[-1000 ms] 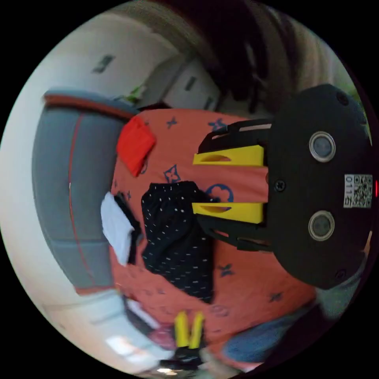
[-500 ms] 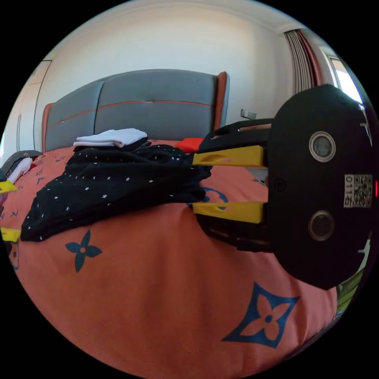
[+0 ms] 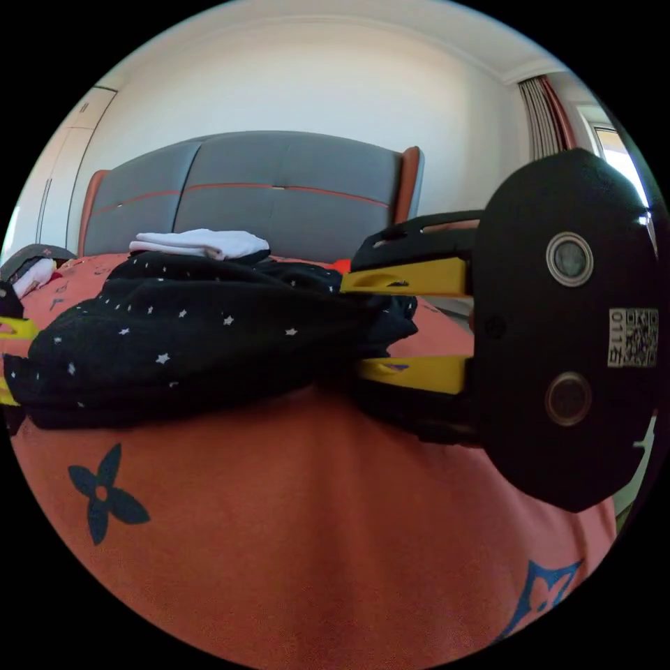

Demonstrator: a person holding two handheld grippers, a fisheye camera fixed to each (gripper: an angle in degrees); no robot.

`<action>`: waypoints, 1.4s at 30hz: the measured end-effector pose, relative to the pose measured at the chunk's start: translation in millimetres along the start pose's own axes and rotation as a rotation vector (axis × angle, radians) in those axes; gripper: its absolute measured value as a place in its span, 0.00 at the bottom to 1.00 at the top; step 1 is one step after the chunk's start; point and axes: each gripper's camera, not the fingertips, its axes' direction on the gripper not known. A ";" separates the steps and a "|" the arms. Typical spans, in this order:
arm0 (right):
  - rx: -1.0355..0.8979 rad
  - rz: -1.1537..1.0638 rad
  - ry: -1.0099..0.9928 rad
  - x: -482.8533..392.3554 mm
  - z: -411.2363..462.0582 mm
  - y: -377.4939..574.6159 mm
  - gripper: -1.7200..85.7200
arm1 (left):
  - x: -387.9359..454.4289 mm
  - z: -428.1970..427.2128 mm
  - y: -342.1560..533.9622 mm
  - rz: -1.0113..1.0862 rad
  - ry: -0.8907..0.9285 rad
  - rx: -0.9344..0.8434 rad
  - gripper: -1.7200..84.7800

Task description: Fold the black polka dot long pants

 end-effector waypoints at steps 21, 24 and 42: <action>0.066 0.162 -0.731 327.8 -142.3 68.8 0.05 | -341.8 -53.3 148.2 -0.186 0.576 0.249 0.01; 0.001 0.094 -0.834 327.1 -124.9 54.5 0.05 | -344.7 -22.1 144.3 -0.187 0.673 0.188 0.01; -0.115 0.009 -0.484 106.6 -42.7 -16.8 0.10 | -101.4 57.6 130.2 -0.022 0.462 0.006 0.03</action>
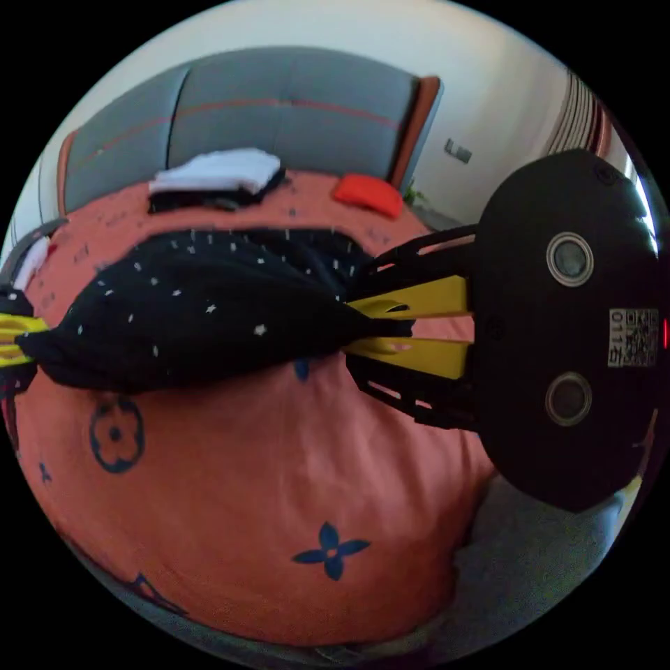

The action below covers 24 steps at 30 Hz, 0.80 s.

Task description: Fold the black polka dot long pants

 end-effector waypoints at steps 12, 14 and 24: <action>0.285 0.424 -0.551 160.6 -21.4 119.6 0.18 | -77.9 -28.6 106.2 -0.243 0.306 0.117 0.03; 0.378 0.532 -0.660 199.4 -12.8 133.2 0.16 | -92.7 -46.4 93.2 -0.291 0.394 0.275 0.03; 0.210 0.407 -0.796 276.8 83.0 38.0 0.10 | -75.9 -35.8 -40.0 -0.436 0.518 0.568 0.02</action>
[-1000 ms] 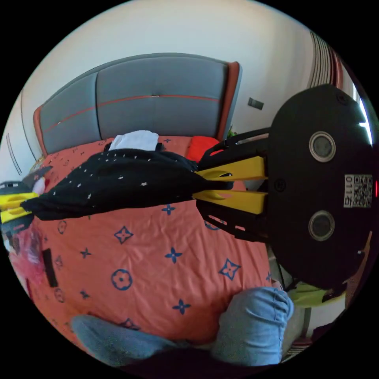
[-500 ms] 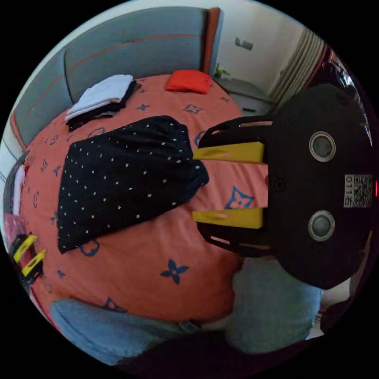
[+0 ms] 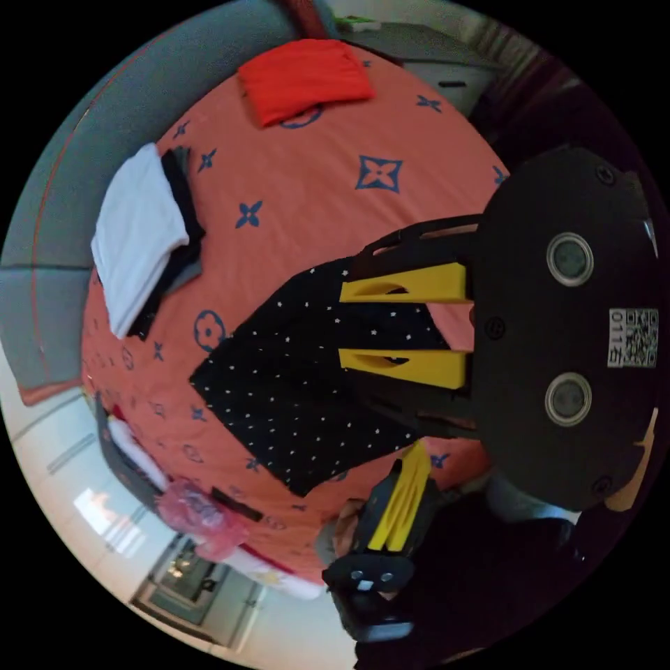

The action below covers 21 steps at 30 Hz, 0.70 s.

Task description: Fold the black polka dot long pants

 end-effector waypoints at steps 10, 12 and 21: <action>-0.075 0.154 -0.146 59.3 55.5 -12.0 0.05 | 34.2 55.5 19.5 0.244 -0.117 -0.180 0.02; -0.043 0.169 -0.164 53.7 52.9 -10.1 0.07 | 29.8 49.2 19.3 0.224 -0.086 -0.165 0.02; 0.297 0.142 0.053 -64.0 -24.6 70.3 0.18 | -28.2 -65.0 58.3 0.078 -0.238 -0.114 0.04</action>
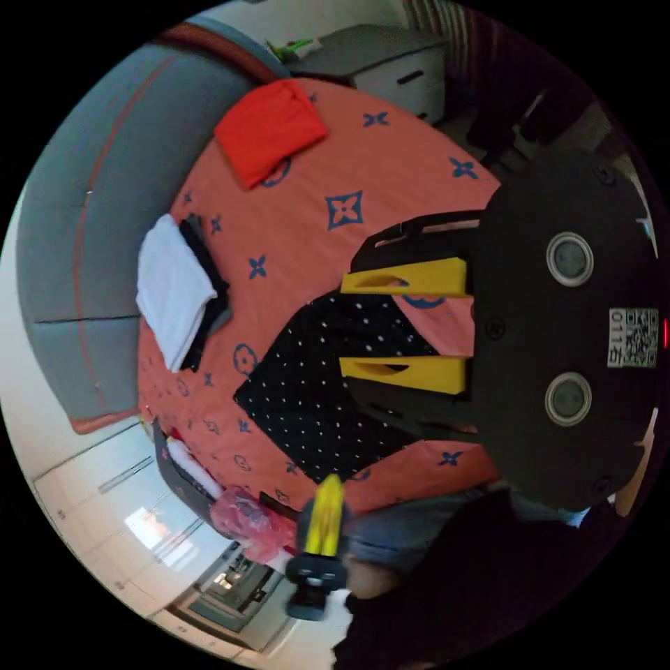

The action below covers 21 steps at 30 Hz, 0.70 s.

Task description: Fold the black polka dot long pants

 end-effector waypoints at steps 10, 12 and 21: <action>-0.206 -0.502 0.614 -246.1 110.5 62.3 0.25 | 78.2 23.0 93.3 0.517 -0.398 -0.234 0.19; -0.261 -0.565 0.747 -266.6 144.2 66.8 0.24 | 89.9 38.3 93.6 0.561 -0.453 -0.257 0.20; -0.235 -0.570 0.844 -309.3 175.9 78.4 0.22 | 106.3 40.3 74.3 0.494 -0.553 -0.239 0.20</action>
